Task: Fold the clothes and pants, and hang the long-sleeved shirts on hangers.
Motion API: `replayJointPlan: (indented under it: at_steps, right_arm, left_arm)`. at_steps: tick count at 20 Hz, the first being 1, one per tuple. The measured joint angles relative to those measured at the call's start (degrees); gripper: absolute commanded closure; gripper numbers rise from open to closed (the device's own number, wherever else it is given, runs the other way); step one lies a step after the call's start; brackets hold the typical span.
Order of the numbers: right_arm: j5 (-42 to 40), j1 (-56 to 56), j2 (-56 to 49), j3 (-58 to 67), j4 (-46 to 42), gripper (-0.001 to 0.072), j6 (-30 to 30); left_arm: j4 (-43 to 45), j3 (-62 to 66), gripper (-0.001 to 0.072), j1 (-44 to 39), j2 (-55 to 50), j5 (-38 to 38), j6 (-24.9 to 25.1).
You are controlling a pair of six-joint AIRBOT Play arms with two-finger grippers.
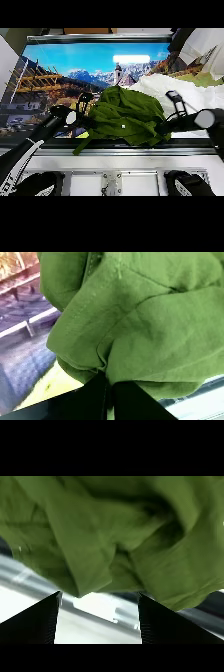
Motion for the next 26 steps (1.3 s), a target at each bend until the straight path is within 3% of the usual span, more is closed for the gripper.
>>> replayJointPlan:
  at_steps: [8,10,11,14,17,22,26]
  right_arm:
    - [-9.42,12.52,-2.91,-6.03,-11.93,0.0218,15.15]
    - [-11.26,13.05,-4.7,-6.25,-14.05,0.0678,16.85]
    - [-12.09,13.22,-5.51,-6.32,-14.75,0.0701,17.31]
    - [-13.42,13.46,-6.16,-4.13,-17.92,0.0702,18.05]
    - [-9.73,13.55,-3.74,6.47,-22.58,0.0703,17.75]
    - [7.13,13.6,-0.31,37.33,-22.05,0.0704,16.35]
    - [19.65,13.6,0.28,51.67,-20.68,0.0704,19.43]
  left_arm:
    - [-0.15,0.55,0.0692,0.0,-0.04,-0.44,0.11]
    - [-0.15,0.55,0.0692,0.0,0.09,-0.48,0.11]
    - [-0.15,0.57,0.0692,0.02,0.55,-0.52,0.09]
    - [0.39,2.86,0.0692,0.76,4.07,-1.64,0.09]
    - [1.16,12.17,0.0692,2.82,10.32,-4.94,0.07]
    - [-2.03,32.96,0.0694,0.66,20.24,-8.48,0.07]
    - [-2.62,41.2,0.0693,-5.77,25.07,-11.45,-3.06]
